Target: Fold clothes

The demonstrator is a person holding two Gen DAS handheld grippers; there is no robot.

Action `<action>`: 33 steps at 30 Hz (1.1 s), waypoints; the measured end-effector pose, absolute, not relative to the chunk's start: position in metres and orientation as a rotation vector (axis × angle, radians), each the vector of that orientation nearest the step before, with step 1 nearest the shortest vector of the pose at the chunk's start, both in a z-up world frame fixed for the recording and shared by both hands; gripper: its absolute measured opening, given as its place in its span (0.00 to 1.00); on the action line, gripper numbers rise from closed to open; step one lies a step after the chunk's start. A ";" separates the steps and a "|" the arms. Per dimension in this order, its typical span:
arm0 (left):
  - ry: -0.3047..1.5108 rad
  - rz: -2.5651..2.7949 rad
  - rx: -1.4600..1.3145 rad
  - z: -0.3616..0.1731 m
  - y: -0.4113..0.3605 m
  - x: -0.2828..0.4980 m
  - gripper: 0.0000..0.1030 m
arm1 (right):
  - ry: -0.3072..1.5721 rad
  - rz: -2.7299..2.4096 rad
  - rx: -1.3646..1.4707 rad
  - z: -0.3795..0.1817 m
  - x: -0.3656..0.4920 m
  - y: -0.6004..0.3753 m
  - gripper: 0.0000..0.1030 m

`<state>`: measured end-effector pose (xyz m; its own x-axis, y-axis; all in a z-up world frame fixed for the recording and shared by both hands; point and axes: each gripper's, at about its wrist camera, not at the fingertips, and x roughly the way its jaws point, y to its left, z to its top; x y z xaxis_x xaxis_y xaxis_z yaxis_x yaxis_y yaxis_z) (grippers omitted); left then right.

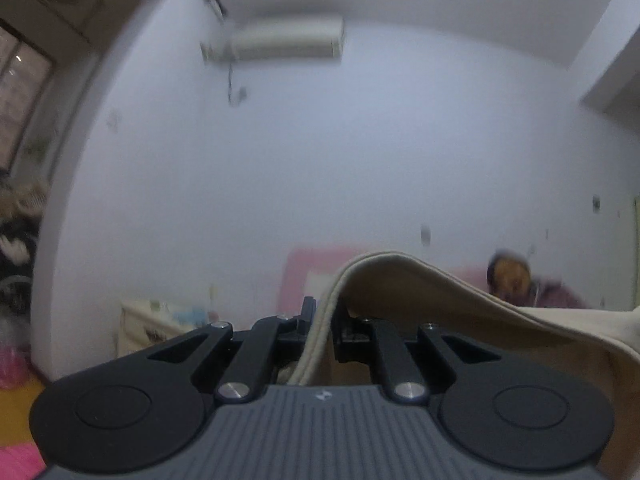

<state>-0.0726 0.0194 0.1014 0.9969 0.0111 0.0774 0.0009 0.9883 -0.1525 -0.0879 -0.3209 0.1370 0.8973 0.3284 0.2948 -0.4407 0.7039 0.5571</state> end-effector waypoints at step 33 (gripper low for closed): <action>0.601 -0.056 -0.319 -0.036 0.060 0.188 0.71 | 0.648 0.201 0.428 -0.036 0.177 -0.336 0.62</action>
